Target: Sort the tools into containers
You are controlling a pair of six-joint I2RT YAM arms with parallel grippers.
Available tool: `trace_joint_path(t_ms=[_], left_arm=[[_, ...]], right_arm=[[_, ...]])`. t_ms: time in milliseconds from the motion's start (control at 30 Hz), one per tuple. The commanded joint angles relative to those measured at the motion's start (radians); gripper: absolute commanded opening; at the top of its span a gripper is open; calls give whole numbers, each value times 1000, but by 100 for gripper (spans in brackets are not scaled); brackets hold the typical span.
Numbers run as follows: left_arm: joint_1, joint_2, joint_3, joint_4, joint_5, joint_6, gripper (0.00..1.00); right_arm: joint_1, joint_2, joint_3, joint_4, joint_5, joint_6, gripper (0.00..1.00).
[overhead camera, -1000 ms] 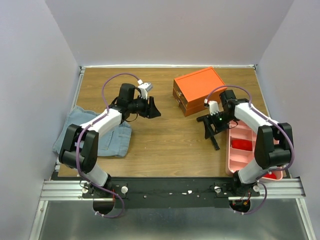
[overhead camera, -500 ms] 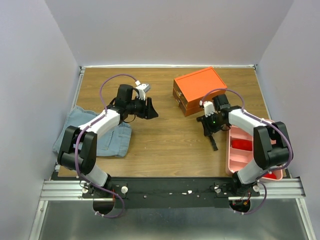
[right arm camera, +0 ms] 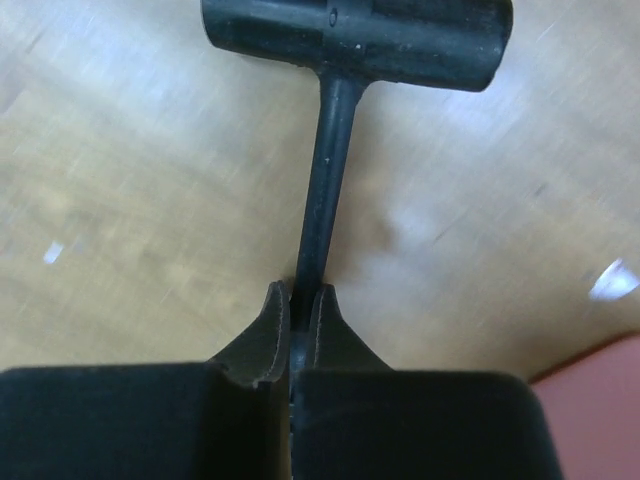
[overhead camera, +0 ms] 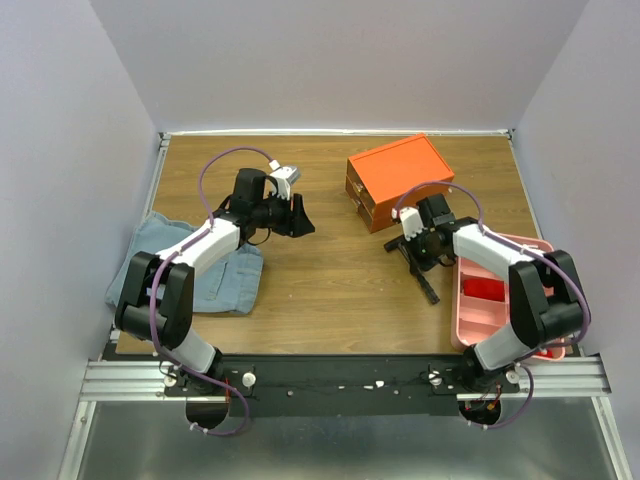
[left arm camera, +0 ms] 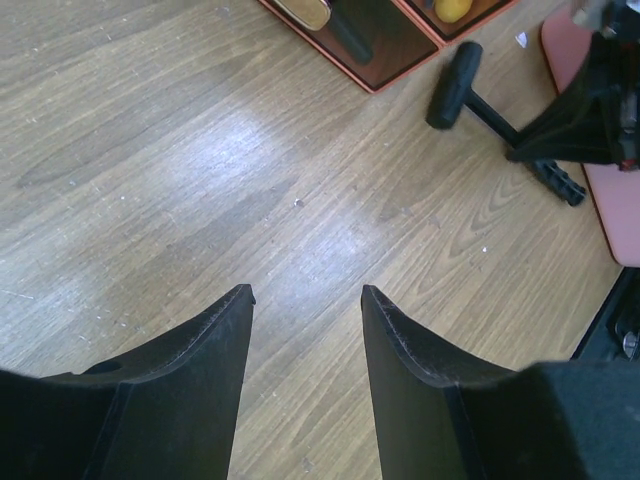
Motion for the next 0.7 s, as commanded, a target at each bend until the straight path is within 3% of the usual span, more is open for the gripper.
trace_joint_path(t_ms=[0,167,300,533,667], left_arm=[[15,-54,-1,6,-27,29,57],[30,-103,-12,21,-24,26,57],[44,-137,-19,29,-18,21,57],[73,-203,-65,43,-4,14,57],[96,-233,-94,74,5,9,58]], right_arm=[[13,-140,35,-187,-110,-69,1],[34,-263,239,-345,-316,-133,1],[52,-294,412,-447,-365,-290,1],[51,-131,714,-604,-224,-820,1],[23,-27,849,-618,-184,-1037,1]])
